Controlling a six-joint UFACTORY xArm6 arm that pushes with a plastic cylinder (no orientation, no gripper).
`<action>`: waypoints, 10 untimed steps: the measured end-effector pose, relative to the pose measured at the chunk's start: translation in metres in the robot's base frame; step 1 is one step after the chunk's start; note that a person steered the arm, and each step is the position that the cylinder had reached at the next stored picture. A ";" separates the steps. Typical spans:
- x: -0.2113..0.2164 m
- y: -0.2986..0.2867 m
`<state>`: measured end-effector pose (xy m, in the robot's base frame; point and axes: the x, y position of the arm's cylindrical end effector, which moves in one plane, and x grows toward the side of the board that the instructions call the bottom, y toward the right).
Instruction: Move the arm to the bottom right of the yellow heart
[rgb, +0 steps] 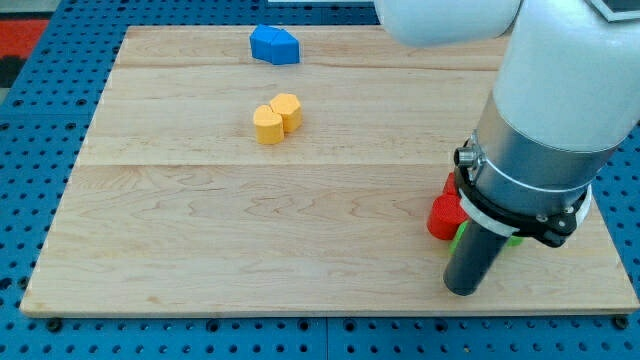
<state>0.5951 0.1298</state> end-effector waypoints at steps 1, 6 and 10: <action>0.000 0.001; 0.000 0.012; -0.097 -0.060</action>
